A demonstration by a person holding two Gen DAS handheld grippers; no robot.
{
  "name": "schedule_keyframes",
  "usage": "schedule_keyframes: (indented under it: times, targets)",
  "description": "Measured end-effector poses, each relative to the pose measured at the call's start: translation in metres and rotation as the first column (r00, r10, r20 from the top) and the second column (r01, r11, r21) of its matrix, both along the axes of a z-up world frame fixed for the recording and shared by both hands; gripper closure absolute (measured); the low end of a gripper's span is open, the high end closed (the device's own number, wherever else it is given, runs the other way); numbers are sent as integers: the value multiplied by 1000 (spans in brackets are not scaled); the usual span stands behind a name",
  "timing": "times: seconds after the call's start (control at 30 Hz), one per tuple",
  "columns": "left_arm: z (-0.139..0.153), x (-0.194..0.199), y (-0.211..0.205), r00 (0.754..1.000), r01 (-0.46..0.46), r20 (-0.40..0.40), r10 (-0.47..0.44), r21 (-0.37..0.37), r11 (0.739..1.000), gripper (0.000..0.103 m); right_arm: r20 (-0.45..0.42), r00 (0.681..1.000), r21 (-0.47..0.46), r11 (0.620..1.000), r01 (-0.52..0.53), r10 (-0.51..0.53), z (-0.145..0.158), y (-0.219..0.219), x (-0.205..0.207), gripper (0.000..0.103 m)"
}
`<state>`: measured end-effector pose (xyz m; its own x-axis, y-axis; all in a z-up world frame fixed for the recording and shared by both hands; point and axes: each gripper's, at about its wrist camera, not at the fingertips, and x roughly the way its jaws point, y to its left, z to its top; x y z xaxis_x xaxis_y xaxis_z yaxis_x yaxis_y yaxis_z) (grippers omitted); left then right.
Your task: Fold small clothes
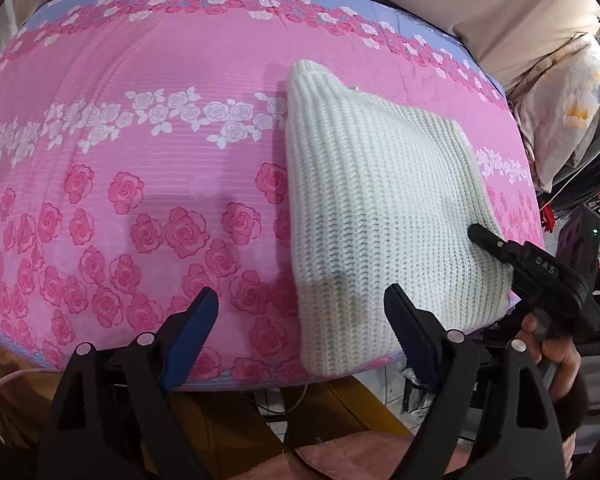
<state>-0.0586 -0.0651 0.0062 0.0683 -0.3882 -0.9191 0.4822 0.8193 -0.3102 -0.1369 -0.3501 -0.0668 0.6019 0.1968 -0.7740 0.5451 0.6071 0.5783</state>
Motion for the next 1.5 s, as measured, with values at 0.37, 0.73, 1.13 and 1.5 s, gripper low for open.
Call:
schedule_keyframes:
  times: [0.37, 0.73, 1.13, 1.5]
  targets:
    - [-10, -11, -32, 999, 42, -15, -42, 33, 999, 20, -8, 998, 8, 998, -60, 60, 7, 28, -28, 91]
    - [-19, -11, -47, 998, 41, 41, -46, 127, 991, 21, -54, 998, -14, 1000, -20, 19, -3, 16, -50, 87]
    - [-10, -7, -59, 987, 44, 145, -70, 170, 984, 21, -28, 987, -306, 938, -162, 161, 67, 27, 57, 81]
    - [18, -5, -53, 948, 12, 308, -74, 197, 980, 20, -96, 972, -307, 923, -233, 214, 57, 32, 66, 92]
